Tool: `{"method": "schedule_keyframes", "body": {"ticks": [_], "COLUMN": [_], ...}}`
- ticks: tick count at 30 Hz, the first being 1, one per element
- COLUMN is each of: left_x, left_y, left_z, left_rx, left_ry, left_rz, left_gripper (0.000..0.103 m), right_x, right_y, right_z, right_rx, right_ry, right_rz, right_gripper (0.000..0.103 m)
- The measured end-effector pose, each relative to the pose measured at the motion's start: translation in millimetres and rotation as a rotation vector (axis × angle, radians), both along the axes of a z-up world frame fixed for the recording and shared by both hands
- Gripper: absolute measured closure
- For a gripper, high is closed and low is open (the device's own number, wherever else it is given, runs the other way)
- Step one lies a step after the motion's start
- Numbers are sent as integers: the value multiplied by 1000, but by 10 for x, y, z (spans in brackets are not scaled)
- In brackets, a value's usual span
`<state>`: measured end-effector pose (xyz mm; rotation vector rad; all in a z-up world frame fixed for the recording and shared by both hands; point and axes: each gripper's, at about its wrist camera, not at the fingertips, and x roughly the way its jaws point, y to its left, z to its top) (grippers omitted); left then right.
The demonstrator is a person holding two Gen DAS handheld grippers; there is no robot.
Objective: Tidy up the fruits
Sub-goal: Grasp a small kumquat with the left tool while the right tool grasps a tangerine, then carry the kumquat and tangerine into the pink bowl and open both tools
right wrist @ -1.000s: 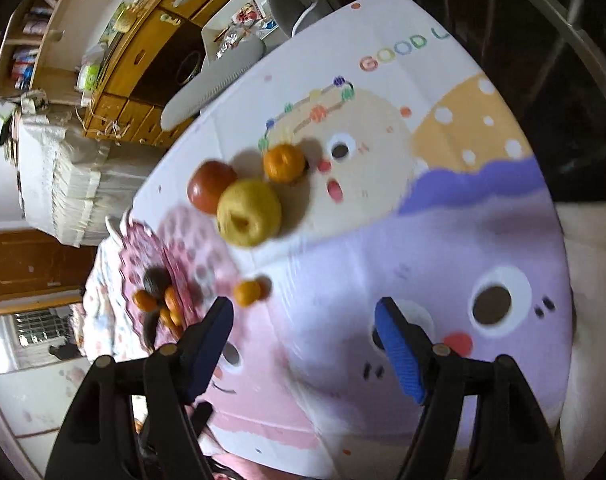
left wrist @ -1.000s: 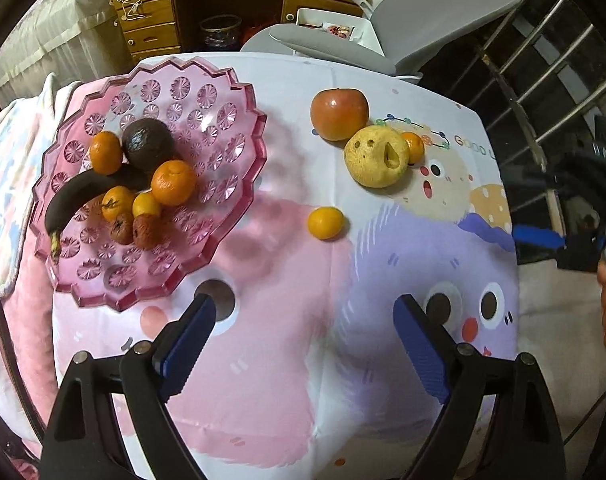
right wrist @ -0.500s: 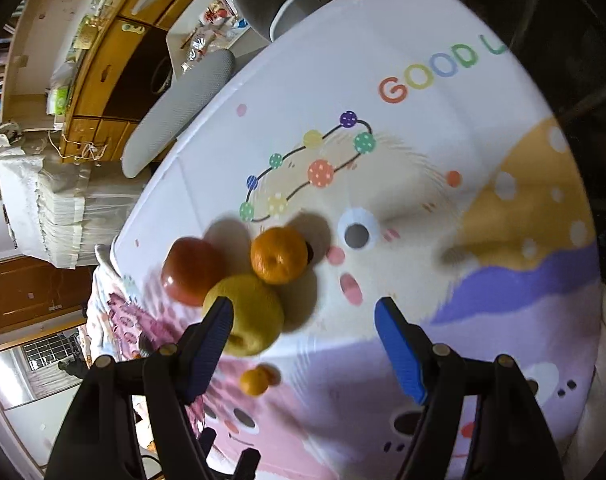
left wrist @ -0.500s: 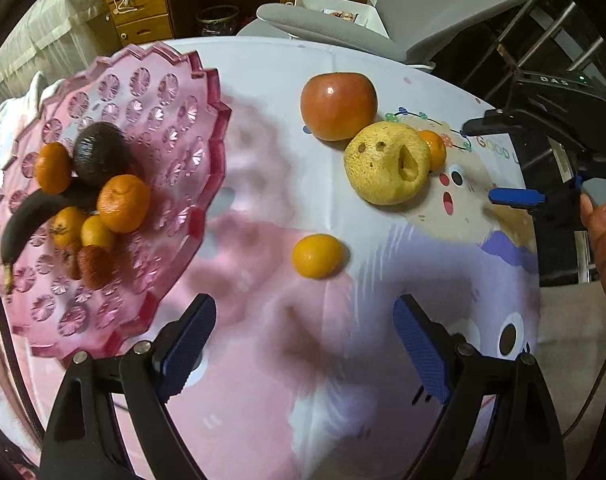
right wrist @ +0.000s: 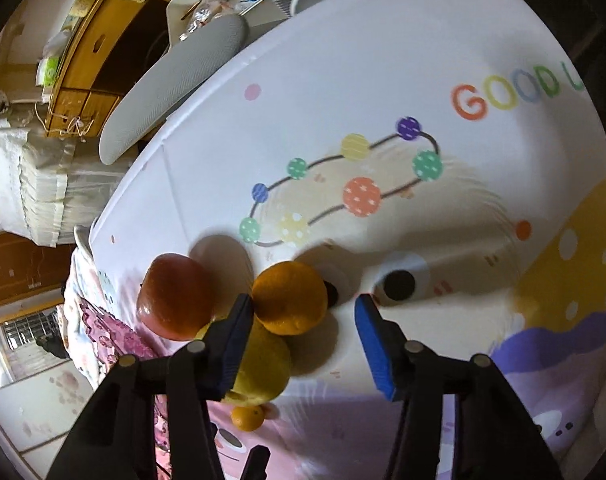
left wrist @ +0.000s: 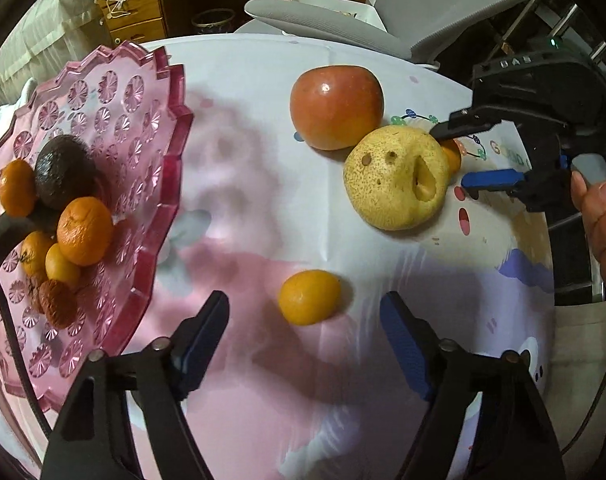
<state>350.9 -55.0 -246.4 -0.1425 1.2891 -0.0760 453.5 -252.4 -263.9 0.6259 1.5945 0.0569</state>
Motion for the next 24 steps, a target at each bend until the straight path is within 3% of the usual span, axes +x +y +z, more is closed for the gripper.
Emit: {"method": "schedule_keyframes", "body": {"ticks": [11, 13, 16, 24], "left_x": [126, 111, 119, 127], "left_y": [-199, -175, -171, -91], "left_z": [-185, -233, -286, -322], "left_rx": [-9, -11, -11, -43], "left_ry": [16, 21, 23, 21], "left_rz": [-19, -17, -6, 7], "left_gripper": [51, 62, 67, 69], "right_x": [84, 93, 83, 9], "right_y": [175, 180, 157, 76], "right_z": [-41, -26, -30, 44], "right_rx": [2, -7, 1, -9], "right_ry": [-8, -13, -11, -12], "right_rz": [65, 74, 70, 43], "right_gripper": [64, 64, 64, 64]}}
